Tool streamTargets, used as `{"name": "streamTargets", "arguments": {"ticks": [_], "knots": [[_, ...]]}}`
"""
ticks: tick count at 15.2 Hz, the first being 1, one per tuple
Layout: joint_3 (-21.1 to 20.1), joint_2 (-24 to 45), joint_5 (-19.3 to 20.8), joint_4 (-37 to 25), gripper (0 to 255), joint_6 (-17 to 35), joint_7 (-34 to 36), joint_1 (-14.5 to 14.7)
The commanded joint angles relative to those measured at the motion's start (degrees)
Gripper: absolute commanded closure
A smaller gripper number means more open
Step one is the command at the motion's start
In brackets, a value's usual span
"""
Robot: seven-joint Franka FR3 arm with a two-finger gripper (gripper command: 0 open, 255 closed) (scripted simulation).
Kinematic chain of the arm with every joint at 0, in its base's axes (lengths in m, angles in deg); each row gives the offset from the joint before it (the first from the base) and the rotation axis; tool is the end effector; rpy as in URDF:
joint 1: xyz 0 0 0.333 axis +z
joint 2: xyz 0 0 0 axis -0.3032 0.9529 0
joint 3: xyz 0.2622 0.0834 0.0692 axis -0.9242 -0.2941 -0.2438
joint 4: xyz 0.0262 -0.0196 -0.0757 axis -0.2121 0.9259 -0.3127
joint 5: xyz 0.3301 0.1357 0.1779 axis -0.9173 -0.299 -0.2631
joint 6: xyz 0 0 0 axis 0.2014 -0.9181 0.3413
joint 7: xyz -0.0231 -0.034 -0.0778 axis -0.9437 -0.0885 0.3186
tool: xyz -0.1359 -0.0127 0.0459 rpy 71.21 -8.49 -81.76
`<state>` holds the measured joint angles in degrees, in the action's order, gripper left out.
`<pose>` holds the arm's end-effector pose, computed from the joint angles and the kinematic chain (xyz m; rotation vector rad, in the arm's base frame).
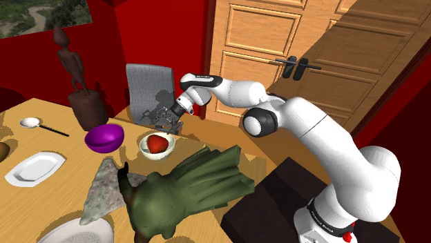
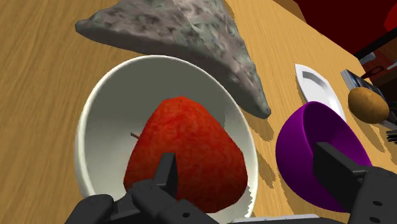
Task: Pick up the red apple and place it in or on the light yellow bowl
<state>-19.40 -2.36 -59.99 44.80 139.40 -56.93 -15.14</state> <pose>0.7515 0.1392 0.1205 -2.0659 0.7555 0.4933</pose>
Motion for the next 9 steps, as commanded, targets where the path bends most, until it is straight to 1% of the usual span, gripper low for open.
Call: {"name": "streamTargets", "arguments": {"ticks": [1, 5, 9], "knots": [[0.0, 0.0, 0.0, 0.0, 0, 0.0, 0.0, 0.0], [0.85, -2.48, 0.71, 0.44, 0, -3.88, -0.02, -3.02], [0.85, -2.48, 0.71, 0.44, 0, -3.88, -0.02, -3.02]]}}
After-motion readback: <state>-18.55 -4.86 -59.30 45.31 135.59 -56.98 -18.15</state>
